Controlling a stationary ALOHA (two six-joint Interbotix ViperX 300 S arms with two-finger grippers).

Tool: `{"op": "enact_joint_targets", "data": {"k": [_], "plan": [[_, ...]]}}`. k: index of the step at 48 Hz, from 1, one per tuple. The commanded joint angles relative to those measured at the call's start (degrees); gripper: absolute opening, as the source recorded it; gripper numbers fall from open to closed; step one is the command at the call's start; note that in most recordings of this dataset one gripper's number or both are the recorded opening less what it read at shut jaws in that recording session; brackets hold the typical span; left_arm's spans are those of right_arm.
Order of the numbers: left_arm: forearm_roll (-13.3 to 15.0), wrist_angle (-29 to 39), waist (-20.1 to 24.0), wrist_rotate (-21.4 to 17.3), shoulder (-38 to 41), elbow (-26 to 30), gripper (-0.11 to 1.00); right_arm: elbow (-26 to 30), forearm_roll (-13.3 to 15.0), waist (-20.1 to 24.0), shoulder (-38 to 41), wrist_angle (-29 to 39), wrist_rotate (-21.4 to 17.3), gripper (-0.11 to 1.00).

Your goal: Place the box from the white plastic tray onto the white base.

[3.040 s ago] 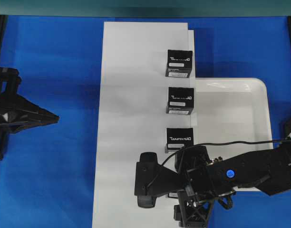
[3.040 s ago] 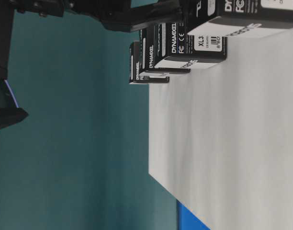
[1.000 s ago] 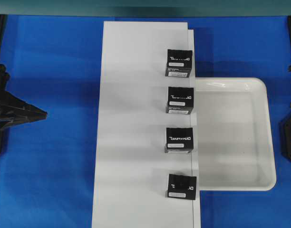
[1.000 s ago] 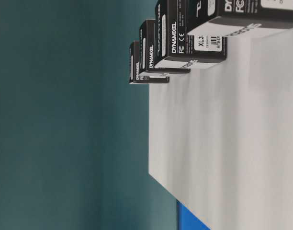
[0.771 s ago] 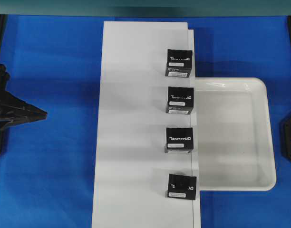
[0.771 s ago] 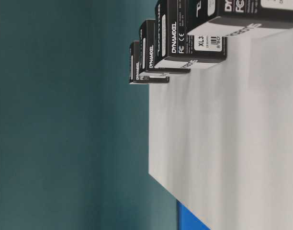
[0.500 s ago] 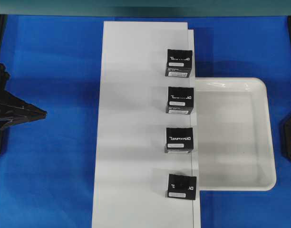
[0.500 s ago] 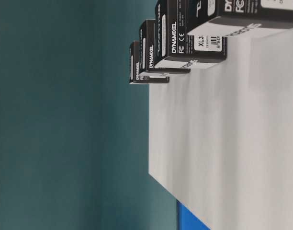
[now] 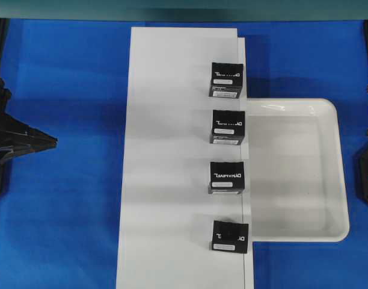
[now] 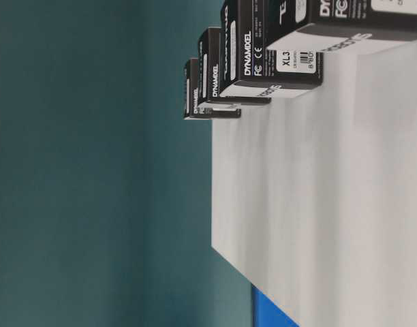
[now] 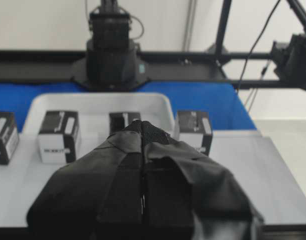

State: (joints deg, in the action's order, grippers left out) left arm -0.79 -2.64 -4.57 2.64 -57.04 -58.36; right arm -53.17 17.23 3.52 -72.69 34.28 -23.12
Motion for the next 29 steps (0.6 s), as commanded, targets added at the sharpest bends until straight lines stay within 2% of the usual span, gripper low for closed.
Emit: {"op": "enact_joint_targets", "data": {"k": [1, 29], "plan": [[-0.09, -0.97, -0.09, 0.09, 0.53, 0.97, -0.07, 0.26, 0.79, -0.62, 0.18, 0.00, 0.26, 0.99], [-0.09, -2.20, -0.09, 0.09, 1.14, 1.85, -0.07, -2.55, 0.97, -1.41, -2.11, 0.88, 0.26, 0.99]]}}
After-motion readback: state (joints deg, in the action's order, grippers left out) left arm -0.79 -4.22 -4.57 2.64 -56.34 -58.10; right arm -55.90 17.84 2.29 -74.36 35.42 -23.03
